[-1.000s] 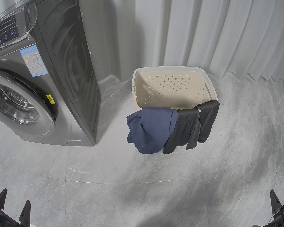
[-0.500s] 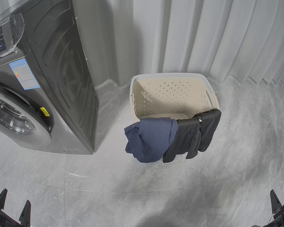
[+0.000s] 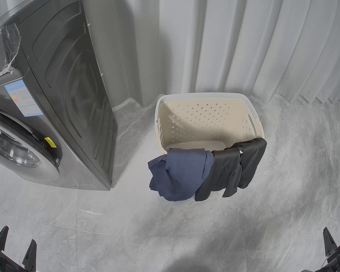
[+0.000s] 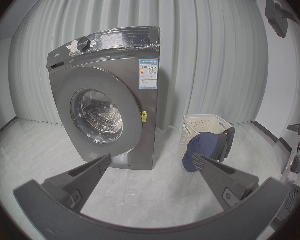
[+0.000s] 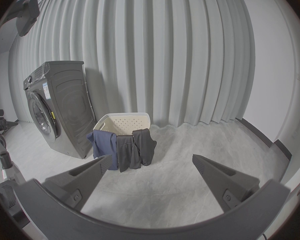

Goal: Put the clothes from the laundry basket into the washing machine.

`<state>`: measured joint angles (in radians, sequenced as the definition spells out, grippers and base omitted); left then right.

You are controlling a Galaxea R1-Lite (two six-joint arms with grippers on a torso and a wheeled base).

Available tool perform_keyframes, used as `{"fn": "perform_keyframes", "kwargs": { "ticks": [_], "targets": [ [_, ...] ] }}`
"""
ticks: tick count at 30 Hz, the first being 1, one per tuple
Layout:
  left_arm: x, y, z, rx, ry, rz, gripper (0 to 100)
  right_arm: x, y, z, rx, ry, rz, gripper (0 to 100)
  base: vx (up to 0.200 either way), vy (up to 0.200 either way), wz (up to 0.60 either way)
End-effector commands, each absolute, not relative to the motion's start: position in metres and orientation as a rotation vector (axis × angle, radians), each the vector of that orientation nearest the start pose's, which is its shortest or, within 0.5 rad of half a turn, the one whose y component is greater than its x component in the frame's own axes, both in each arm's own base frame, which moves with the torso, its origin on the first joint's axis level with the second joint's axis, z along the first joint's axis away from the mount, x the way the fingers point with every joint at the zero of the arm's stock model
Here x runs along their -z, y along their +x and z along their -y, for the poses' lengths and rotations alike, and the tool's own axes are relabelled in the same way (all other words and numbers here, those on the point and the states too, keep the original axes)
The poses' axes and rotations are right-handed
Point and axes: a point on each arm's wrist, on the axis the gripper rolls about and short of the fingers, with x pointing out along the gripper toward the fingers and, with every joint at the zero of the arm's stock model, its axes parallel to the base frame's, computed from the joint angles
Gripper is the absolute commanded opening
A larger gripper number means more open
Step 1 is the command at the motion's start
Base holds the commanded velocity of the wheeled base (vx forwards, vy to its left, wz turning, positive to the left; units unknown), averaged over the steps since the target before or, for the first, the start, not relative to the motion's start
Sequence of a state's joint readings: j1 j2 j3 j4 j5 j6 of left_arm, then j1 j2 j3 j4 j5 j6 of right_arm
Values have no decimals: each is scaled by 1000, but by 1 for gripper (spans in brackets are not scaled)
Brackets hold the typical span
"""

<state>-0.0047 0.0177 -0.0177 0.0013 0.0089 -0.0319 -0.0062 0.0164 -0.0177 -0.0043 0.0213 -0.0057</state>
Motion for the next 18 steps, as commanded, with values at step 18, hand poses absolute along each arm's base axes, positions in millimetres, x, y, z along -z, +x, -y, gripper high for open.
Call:
{"fn": "perform_keyframes", "kwargs": {
  "ticks": [18],
  "targets": [
    [-76,-22,0,-5,-34,-6,100,-76,-23,-1,-15,-6,5,100,0,-100,0]
  ]
}}
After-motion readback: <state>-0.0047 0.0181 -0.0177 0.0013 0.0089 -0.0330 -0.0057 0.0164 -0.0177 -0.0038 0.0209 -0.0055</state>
